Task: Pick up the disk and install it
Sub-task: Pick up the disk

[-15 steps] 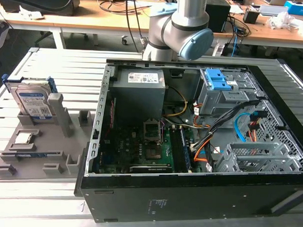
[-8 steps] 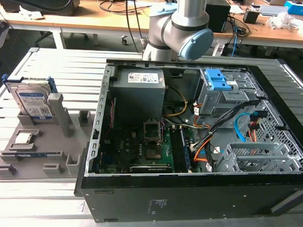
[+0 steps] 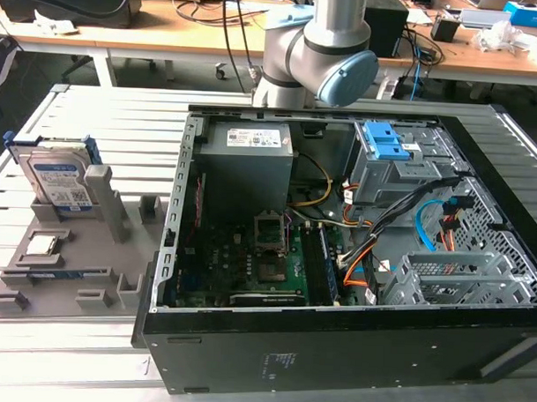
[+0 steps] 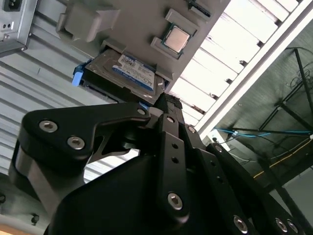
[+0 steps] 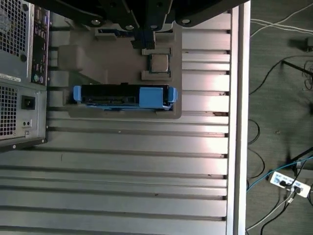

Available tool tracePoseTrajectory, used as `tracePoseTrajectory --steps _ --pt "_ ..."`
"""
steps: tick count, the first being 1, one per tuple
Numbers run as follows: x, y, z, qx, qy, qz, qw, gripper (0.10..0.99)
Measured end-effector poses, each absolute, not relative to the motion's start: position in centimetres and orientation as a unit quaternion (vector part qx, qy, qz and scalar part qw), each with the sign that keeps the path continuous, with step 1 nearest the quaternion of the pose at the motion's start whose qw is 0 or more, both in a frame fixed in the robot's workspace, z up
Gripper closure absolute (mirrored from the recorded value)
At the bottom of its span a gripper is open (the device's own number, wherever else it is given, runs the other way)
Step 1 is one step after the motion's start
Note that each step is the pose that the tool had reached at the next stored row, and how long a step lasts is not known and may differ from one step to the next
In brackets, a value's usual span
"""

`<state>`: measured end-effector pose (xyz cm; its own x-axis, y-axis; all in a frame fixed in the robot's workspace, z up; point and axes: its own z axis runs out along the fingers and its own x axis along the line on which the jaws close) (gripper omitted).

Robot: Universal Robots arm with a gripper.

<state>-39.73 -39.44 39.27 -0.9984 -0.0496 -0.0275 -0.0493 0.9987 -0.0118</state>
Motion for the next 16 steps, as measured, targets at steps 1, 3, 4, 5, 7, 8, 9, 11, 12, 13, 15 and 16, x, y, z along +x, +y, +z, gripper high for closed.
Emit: tracePoseTrajectory --steps 1,3,4,5,7,8,9,11,12,13,15,16 --pt "-39.73 -39.44 39.26 -0.039 0.999 -0.005 0.014 0.984" --pt "-39.73 -39.44 39.26 -0.059 0.998 -0.005 0.014 0.984" --pt "-39.73 -39.44 39.26 -0.064 0.998 -0.005 0.014 0.984" --pt "-39.73 -39.44 39.26 -0.068 0.998 -0.005 0.014 0.984" --pt "-39.73 -39.44 39.26 -0.086 0.996 -0.005 0.014 0.984" --pt "-39.73 -39.44 39.26 -0.094 0.995 -0.005 0.014 0.984" --pt "-39.73 -39.44 39.26 -0.098 0.995 -0.005 0.014 0.984" --pt "-39.73 -39.44 39.27 -0.11 0.994 -0.004 0.014 0.984" --pt "-39.73 -39.44 39.26 -0.122 0.992 -0.004 0.014 0.984" --pt "-39.73 -39.44 39.26 -0.132 0.991 -0.004 0.014 0.984" --pt "-39.73 -39.44 39.26 -0.147 0.989 -0.004 0.014 0.984" --pt "-39.73 -39.44 39.26 -0.155 0.988 -0.004 0.015 0.984"
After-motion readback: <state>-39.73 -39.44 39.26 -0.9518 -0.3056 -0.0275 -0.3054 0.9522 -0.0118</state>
